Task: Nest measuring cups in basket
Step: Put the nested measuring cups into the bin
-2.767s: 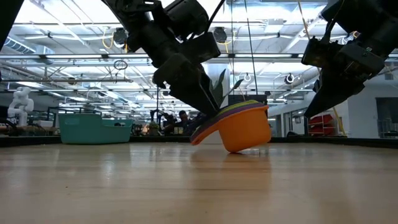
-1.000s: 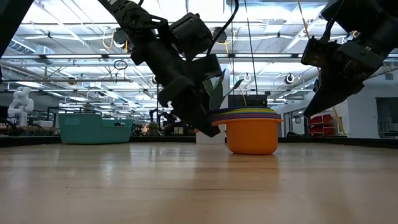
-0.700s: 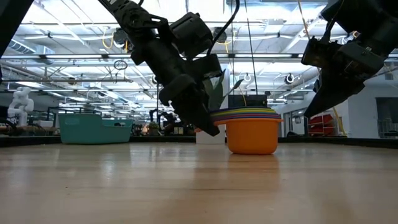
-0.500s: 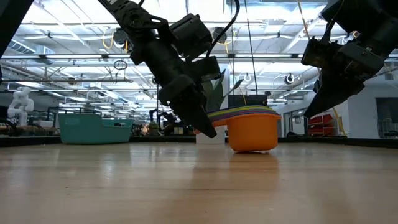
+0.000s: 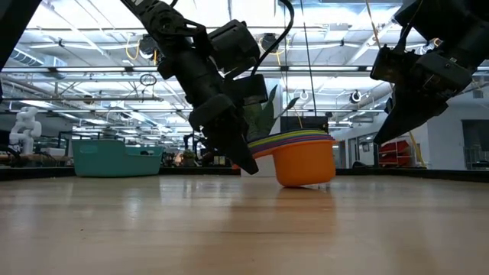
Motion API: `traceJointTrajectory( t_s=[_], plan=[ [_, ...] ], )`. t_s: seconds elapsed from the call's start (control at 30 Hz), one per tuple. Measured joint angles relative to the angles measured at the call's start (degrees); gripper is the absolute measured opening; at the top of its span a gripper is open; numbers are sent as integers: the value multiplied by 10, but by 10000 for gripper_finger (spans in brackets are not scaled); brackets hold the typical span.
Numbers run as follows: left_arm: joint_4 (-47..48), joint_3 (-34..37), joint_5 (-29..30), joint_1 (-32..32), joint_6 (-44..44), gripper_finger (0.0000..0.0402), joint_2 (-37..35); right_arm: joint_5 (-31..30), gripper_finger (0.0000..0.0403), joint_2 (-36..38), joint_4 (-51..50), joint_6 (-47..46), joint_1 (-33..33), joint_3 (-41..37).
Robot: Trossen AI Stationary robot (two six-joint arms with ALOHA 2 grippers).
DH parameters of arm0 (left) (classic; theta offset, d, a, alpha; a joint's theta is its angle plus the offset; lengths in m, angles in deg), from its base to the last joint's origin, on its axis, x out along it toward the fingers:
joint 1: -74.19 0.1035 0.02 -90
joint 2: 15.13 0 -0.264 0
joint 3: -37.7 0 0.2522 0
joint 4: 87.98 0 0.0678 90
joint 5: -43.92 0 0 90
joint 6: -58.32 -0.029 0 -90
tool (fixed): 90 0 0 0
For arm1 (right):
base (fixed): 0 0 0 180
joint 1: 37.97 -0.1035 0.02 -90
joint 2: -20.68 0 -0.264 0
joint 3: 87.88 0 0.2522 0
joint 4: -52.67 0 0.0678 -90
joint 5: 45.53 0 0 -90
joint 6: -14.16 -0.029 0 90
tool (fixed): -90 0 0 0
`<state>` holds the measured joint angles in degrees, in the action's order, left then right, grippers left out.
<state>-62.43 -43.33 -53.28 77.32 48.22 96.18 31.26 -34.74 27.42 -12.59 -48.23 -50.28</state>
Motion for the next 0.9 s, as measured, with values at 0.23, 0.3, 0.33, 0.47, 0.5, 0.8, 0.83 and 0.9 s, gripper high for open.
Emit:
traceJointTrajectory(
  t_s=[0.23,0.3,0.33,0.47,0.5,0.8,0.83,0.9],
  plan=[
    [0,0,1,-1,2,143,0,0,0,0,0,0,0,0],
    [0,0,2,-2,4,152,0,0,0,0,0,0,0,0],
    [0,0,2,-3,7,154,0,0,0,0,0,0,0,0],
    [2,0,2,-6,27,144,-6,0,0,0,0,0,0,0],
    [0,0,2,-6,29,138,-8,0,0,0,0,0,0,0],
    [26,1,5,-6,47,136,-26,0,0,0,0,2,0,0],
    [22,1,9,-7,49,136,-27,0,0,0,0,2,0,0],
    [41,1,16,-7,54,136,-37,0,0,0,0,2,0,0]
  ],
)
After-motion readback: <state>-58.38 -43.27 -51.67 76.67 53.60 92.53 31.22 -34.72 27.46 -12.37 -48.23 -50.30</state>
